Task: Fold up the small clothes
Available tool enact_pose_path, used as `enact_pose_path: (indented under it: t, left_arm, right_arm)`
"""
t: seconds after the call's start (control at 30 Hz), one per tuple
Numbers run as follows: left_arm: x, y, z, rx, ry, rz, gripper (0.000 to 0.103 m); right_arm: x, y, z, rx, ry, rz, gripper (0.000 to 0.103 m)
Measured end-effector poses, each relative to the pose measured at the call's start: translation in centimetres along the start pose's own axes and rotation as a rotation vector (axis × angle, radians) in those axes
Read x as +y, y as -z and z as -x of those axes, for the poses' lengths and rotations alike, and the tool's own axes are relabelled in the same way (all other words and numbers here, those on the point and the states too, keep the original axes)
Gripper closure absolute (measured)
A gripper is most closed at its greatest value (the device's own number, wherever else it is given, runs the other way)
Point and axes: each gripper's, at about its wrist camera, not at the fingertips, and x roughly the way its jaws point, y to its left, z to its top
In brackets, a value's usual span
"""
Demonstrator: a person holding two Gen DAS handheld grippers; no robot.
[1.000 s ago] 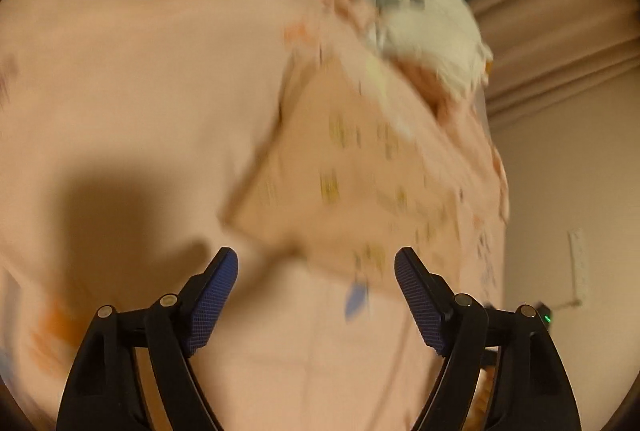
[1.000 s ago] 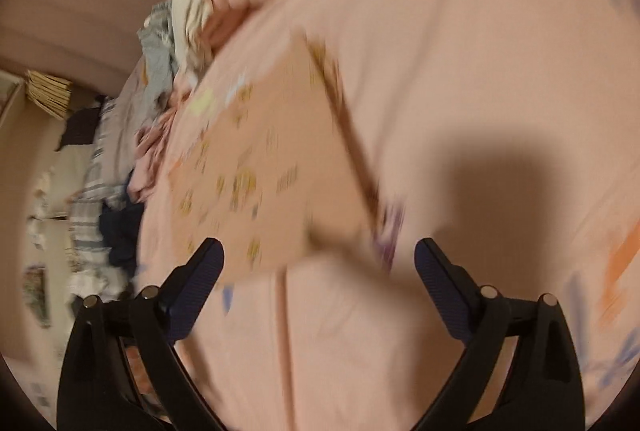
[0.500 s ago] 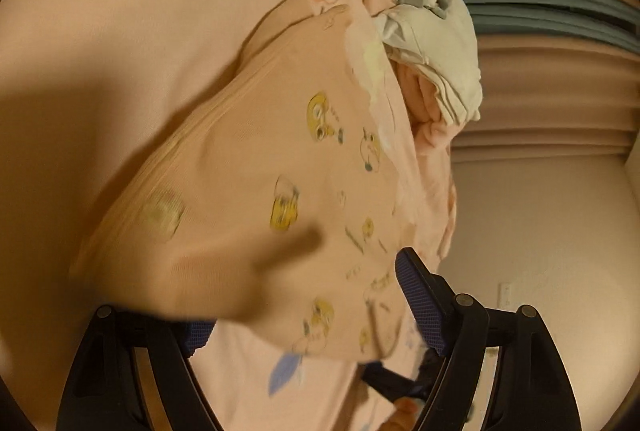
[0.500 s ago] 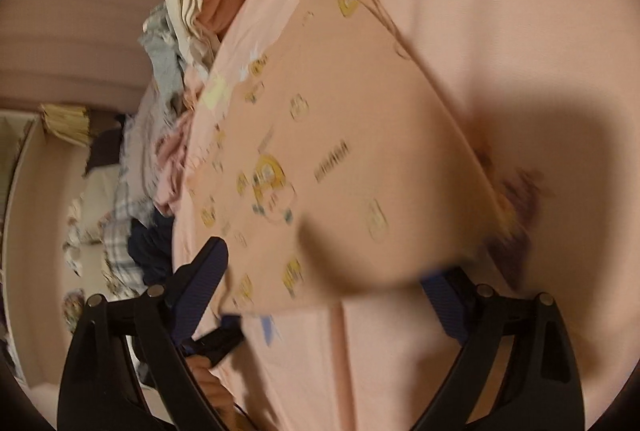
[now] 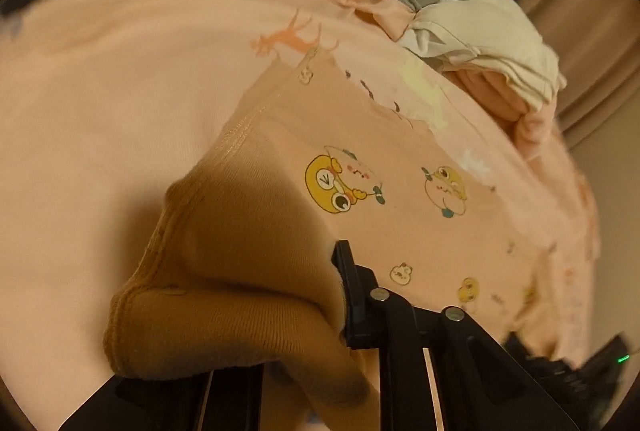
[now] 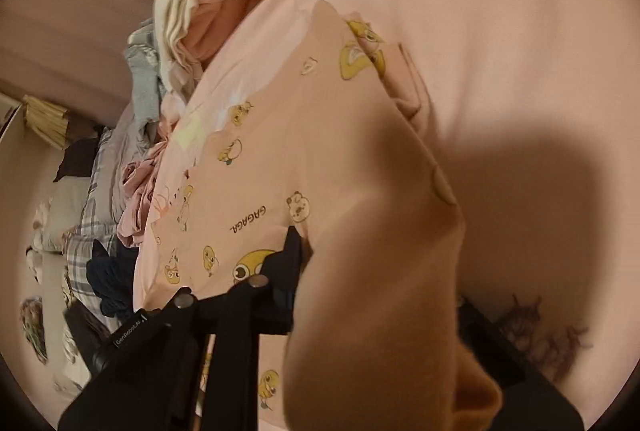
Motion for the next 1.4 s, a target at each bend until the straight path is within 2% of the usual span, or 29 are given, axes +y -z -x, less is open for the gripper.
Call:
enact_pose_path:
  t: [0.03, 0.1, 0.2, 0.27, 0.33, 0.37, 0.47, 0.57, 0.6, 0.63, 0.7, 0.83, 0.87, 1.07, 1.2, 1.3, 1.4]
  left_arm:
    - [-0.4, 0.2, 0.8, -0.032, -0.023, -0.032, 0.091]
    - [-0.3, 0.6, 2.5, -0.074, 0.000, -0.081, 0.092]
    - [1.7, 2.0, 5.3, -0.007, 0.109, -0.054, 0.092]
    - [3.6, 4.0, 8.2, -0.012, 0.197, -0.046, 0.092]
    - [4.2, 6.3, 10.3, -0.010, 0.213, -0.076, 0.092]
    - [4.3, 7.7, 10.8, 0.008, 0.204, -0.118, 0.092]
    - [4.3, 10.5, 9.8, 0.083, 0.159, -0.170, 0.092]
    - [6.4, 11.9, 8.5, 0.108, 0.155, -0.126, 0.088]
    - [7.0, 12.2, 8.7, 0.109, 0.167, -0.113, 0.087]
    - [7.5, 12.2, 9.0, 0.114, 0.169, -0.104, 0.087]
    - [8.4, 12.3, 9.9, 0.104, 0.142, -0.098, 0.087]
    - [10.1, 13.3, 11.5, 0.083, 0.073, -0.120, 0.087]
    - [10.6, 13.7, 11.9, 0.070, 0.036, -0.124, 0.087]
    - [12.7, 14.8, 13.9, 0.037, -0.036, -0.163, 0.087]
    - [13.9, 15.1, 14.7, 0.044, -0.037, -0.135, 0.087]
    - [14.4, 15.3, 15.6, 0.083, 0.006, -0.102, 0.087]
    - [14.3, 15.7, 16.7, 0.105, 0.045, -0.101, 0.087]
  right_arm:
    - [-0.1, -0.2, 0.4, 0.012, -0.011, -0.011, 0.089]
    - [-0.2, -0.5, 1.6, 0.027, -0.075, -0.007, 0.090]
    - [-0.5, 0.0, 4.8, 0.016, -0.168, -0.019, 0.090]
    - [-0.6, 1.0, 7.2, 0.005, -0.214, 0.014, 0.090]
    - [-0.9, 2.7, 10.6, -0.021, -0.261, 0.066, 0.090]
    - [-0.9, 3.3, 11.3, -0.023, -0.258, 0.085, 0.090]
    - [-2.5, 6.5, 13.0, 0.015, -0.120, 0.118, 0.089]
    - [-4.5, 8.5, 12.4, 0.063, 0.028, 0.155, 0.088]
    - [-5.4, 9.2, 12.1, 0.070, 0.122, 0.160, 0.093]
    - [-6.0, 9.5, 12.1, 0.070, 0.141, 0.159, 0.094]
    - [-7.3, 9.7, 13.2, 0.049, 0.092, 0.118, 0.093]
    - [-8.5, 10.0, 15.0, 0.040, 0.130, 0.089, 0.092]
    - [-8.5, 10.1, 14.9, 0.044, 0.143, 0.087, 0.093]
    - [-8.8, 11.3, 16.2, 0.007, 0.221, 0.101, 0.093]
    - [-9.1, 11.9, 17.4, -0.021, 0.314, 0.134, 0.089]
    - [-9.4, 12.2, 18.3, -0.033, 0.350, 0.138, 0.082]
    - [-8.9, 12.6, 18.6, -0.036, 0.437, 0.161, 0.082]
